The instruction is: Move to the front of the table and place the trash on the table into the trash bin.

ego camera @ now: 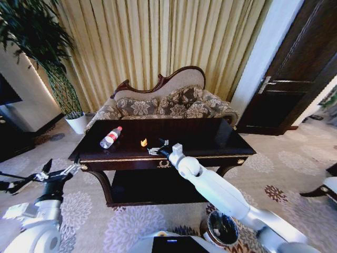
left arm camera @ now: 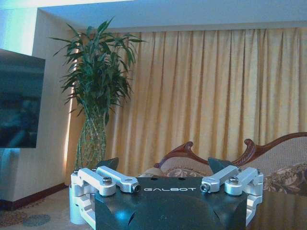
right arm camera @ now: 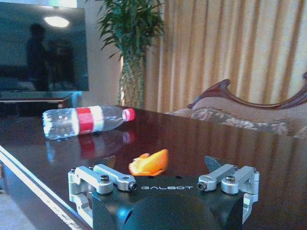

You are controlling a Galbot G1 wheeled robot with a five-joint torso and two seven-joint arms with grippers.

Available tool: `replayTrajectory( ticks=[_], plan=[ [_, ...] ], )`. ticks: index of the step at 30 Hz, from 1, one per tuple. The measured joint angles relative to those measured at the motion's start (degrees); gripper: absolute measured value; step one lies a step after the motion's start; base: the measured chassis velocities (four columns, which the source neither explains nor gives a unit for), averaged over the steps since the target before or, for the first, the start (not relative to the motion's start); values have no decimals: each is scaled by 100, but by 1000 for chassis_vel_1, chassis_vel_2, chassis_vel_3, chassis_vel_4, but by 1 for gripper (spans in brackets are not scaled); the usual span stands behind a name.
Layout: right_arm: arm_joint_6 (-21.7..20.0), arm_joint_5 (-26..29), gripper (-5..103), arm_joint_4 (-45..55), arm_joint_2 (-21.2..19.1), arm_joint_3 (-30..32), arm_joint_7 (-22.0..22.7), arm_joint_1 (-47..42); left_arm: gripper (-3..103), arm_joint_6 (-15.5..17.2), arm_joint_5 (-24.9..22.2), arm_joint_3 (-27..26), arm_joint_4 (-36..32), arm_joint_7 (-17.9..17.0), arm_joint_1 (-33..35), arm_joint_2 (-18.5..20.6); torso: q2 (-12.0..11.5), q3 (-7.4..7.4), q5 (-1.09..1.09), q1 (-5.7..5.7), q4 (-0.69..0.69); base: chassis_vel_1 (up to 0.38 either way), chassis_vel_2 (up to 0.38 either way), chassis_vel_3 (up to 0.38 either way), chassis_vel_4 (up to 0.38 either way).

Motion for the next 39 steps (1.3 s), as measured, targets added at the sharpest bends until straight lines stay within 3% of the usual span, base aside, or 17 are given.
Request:
replayTrajectory(
  ticks=[12,31,39],
  plan=[
    [-61,109,100,-490,538,-368,0,417,100,-33,-25,-91,-104,27,84,-186,0,-1,1,0,2,0,0,0,0],
    [-155,230,103,-744,512,-102,1,488,100,-50,-41,-47,-122,43,30,-114,0,-1,0,0,0,0,0,0,0],
    [-176,230,99,-1160,858,-235,0,495,100,-120,-133,-152,-120,47,68,-94,0,-1,1,0,2,0,0,0,0]
  ],
)
